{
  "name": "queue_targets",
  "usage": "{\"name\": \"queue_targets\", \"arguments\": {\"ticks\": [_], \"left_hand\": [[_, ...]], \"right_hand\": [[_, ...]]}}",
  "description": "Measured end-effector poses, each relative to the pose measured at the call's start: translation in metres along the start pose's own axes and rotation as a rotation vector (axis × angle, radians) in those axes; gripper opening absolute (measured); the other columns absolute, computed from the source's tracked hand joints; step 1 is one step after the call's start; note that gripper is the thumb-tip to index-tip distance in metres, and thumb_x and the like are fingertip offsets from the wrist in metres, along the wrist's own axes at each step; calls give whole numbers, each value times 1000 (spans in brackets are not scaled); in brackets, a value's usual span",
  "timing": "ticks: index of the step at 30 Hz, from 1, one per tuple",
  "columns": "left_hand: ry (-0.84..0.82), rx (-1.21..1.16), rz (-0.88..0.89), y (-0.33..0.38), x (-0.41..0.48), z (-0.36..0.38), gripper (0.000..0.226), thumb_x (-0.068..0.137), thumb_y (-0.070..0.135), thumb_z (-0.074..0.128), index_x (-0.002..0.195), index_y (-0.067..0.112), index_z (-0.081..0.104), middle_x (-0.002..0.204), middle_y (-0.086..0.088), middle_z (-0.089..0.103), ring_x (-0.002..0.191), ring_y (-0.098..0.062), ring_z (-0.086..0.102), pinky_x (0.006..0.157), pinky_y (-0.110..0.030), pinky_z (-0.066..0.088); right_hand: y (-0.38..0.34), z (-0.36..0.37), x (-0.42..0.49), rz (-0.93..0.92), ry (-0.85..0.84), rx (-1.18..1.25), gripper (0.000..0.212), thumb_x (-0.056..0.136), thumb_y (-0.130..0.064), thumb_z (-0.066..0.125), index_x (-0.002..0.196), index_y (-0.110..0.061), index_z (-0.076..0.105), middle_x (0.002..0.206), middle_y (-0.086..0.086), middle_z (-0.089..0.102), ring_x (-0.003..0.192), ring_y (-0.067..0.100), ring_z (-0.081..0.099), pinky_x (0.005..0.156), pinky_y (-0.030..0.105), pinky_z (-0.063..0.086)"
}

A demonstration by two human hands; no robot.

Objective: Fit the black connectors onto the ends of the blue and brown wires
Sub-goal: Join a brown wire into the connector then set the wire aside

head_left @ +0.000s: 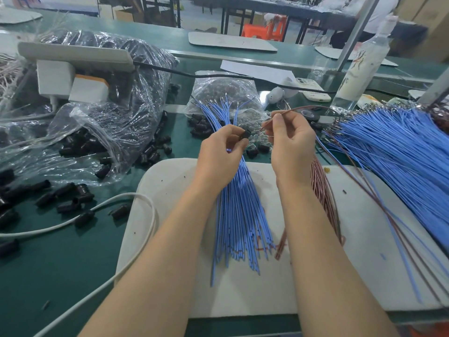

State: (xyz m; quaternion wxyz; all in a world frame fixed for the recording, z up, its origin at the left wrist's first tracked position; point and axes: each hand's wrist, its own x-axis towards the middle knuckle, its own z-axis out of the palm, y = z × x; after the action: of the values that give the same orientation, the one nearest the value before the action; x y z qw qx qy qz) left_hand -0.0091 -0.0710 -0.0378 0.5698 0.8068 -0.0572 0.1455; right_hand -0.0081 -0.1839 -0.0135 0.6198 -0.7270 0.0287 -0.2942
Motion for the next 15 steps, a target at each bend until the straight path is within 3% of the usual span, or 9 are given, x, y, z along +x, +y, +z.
{"name": "queue_targets", "arguments": {"ticks": [3, 7, 15], "left_hand": [[-13, 95, 76, 1, -3, 0, 9, 90, 14, 60, 96, 19, 66, 78, 11, 63, 80, -7, 59, 72, -12, 44], [-32, 178, 133, 4, -5, 0, 13, 91, 15, 59, 101, 16, 67, 94, 2, 67, 89, -14, 59, 82, -30, 48], [-12, 272, 190, 7, -7, 0, 16, 91, 14, 58, 104, 12, 67, 95, -4, 64, 90, -21, 56, 83, -39, 46]], "right_hand": [[1, 0, 0, -42, -3, -82, 12, 96, -12, 52, 90, -9, 62, 75, -1, 64, 73, 13, 62, 77, 33, 52], [0, -1, -4, -105, -45, -244, 14, 95, -15, 53, 92, -8, 64, 77, -2, 65, 76, 14, 62, 76, 25, 49], [2, -1, -5, -73, -174, -346, 14, 93, -17, 58, 89, -6, 65, 79, 1, 64, 77, 16, 59, 80, 37, 49]]}}
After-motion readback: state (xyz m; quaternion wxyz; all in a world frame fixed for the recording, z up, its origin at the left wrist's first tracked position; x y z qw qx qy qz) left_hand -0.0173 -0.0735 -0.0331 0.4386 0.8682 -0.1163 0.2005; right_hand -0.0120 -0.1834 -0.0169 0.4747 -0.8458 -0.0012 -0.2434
